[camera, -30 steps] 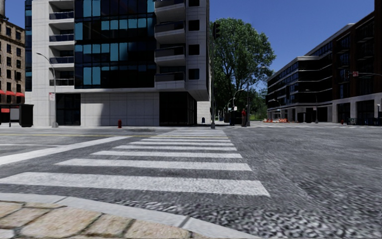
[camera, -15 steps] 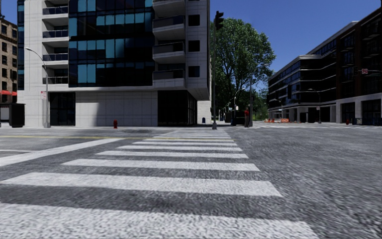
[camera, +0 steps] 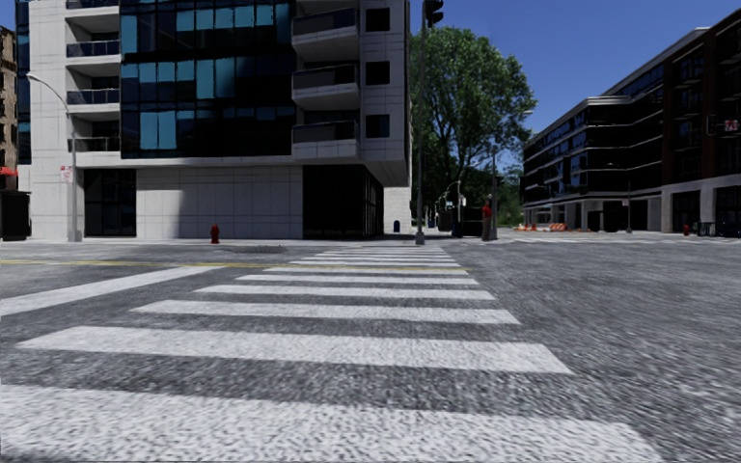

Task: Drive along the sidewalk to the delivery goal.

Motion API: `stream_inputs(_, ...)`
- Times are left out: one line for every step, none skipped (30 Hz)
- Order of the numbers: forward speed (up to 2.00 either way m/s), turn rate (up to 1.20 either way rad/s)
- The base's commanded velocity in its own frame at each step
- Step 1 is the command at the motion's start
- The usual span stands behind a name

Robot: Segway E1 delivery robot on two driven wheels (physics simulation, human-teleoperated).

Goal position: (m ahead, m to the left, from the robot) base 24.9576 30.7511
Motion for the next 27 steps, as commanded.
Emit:
stream_inputs(2.00,0.00)
stream_inputs(2.00,0.00)
stream_inputs(2.00,0.00)
stream_inputs(2.00,0.00)
stream_inputs(2.00,0.00)
stream_inputs(2.00,0.00)
stream_inputs(2.00,0.00)
stream_inputs(2.00,0.00)
stream_inputs(2.00,0.00)
stream_inputs(2.00,0.00)
stream_inputs(2.00,0.00)
stream_inputs(2.00,0.00)
stream_inputs(2.00,0.00)
stream_inputs(2.00,0.00)
stream_inputs(2.00,0.00)
stream_inputs(2.00,0.00)
stream_inputs(2.00,0.00)
stream_inputs(2.00,0.00)
stream_inputs(2.00,0.00)
stream_inputs(2.00,0.00)
stream_inputs(2.00,0.00)
stream_inputs(2.00,0.00)
stream_inputs(2.00,0.00)
stream_inputs(2.00,0.00)
stream_inputs(2.00,0.00)
stream_inputs(2.00,0.00)
stream_inputs(2.00,0.00)
